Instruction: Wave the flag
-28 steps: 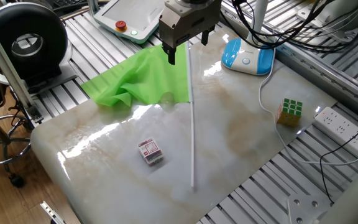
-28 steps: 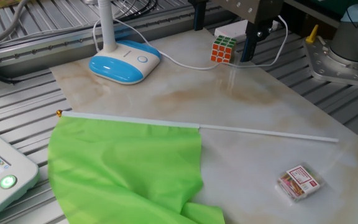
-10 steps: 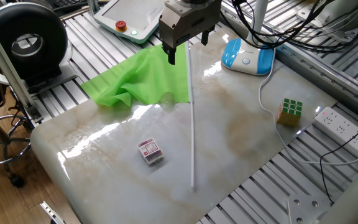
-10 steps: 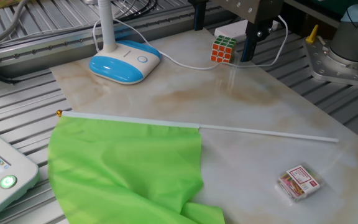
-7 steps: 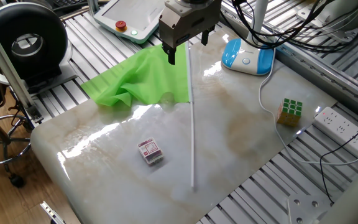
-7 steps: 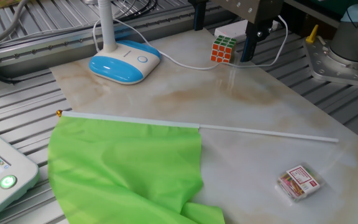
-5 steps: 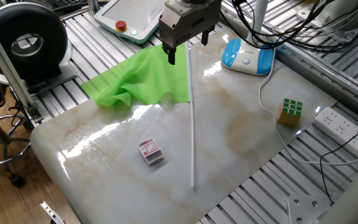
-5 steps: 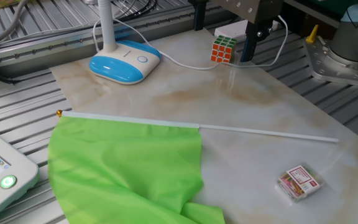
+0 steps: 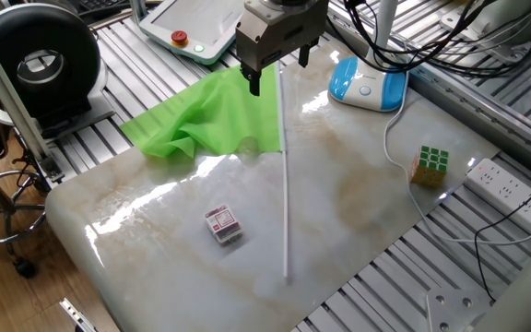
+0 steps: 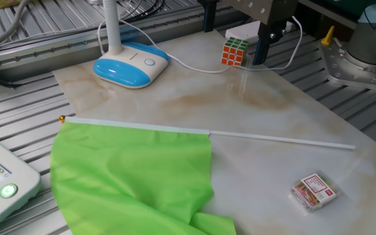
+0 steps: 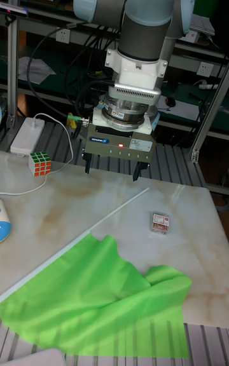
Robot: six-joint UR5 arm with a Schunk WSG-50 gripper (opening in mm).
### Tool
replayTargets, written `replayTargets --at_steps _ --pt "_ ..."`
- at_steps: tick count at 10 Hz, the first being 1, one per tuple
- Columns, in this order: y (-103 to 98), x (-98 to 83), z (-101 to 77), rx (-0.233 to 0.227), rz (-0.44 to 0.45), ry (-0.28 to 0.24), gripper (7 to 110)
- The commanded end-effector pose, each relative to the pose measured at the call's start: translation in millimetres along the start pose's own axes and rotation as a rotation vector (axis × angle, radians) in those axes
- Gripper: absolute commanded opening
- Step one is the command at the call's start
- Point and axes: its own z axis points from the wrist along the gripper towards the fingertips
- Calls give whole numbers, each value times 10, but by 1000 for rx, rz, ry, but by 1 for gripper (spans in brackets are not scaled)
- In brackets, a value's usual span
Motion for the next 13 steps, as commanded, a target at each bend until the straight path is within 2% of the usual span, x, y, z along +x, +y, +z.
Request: replayTargets --at_steps 1,2,3,7,11,13 --pt "22 1 0 0 0 0 109" --pt "360 -153 -20 -152 380 -30 109" --pt "404 -154 -29 -176 377 -23 7" --pt "328 -155 -51 -164 364 -18 7" --pt "453 -252 -55 -224 440 -24 7" --pt "434 -235 -50 -213 422 -17 7"
